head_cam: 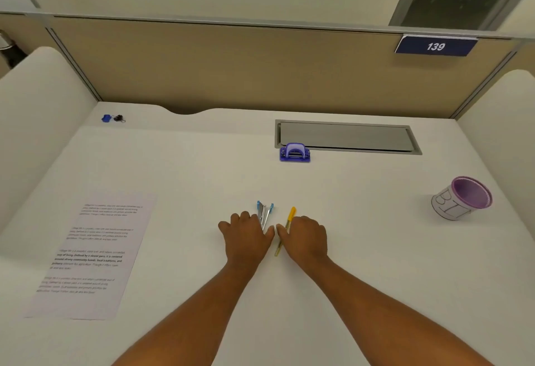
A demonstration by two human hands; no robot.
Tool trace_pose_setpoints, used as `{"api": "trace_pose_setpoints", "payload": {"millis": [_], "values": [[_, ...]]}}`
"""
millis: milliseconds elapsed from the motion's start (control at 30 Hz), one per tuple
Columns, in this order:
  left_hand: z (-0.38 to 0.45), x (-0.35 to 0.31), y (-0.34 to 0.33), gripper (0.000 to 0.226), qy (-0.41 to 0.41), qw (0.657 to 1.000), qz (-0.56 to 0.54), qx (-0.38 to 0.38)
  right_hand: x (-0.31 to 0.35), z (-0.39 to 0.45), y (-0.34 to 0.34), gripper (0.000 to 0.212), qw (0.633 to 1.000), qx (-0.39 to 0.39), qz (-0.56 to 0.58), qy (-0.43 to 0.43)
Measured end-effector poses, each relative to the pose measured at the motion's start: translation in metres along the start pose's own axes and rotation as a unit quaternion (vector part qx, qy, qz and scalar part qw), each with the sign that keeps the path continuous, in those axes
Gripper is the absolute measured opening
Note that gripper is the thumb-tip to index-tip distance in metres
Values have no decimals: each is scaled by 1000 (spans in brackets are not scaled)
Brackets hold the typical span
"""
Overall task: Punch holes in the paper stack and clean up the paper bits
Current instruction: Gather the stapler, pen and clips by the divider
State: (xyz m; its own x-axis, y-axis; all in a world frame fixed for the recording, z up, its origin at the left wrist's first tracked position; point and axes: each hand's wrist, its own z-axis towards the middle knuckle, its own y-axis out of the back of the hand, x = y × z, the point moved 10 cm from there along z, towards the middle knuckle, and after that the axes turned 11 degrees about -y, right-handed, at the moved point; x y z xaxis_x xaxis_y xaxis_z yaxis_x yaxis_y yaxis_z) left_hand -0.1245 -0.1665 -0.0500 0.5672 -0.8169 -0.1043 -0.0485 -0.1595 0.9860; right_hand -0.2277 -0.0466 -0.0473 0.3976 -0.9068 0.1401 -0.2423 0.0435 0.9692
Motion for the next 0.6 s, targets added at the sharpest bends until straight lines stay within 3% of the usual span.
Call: {"api": "trace_pose_setpoints", "payload": {"millis": [300, 600], "values": [[1, 12, 13, 30, 30, 998, -50, -15, -9, 4, -4, 28, 988, 67, 109, -91], [-6, 133, 82, 34, 66, 978, -102, -169, 34, -3, 4, 33, 950, 71, 269, -139]]}}
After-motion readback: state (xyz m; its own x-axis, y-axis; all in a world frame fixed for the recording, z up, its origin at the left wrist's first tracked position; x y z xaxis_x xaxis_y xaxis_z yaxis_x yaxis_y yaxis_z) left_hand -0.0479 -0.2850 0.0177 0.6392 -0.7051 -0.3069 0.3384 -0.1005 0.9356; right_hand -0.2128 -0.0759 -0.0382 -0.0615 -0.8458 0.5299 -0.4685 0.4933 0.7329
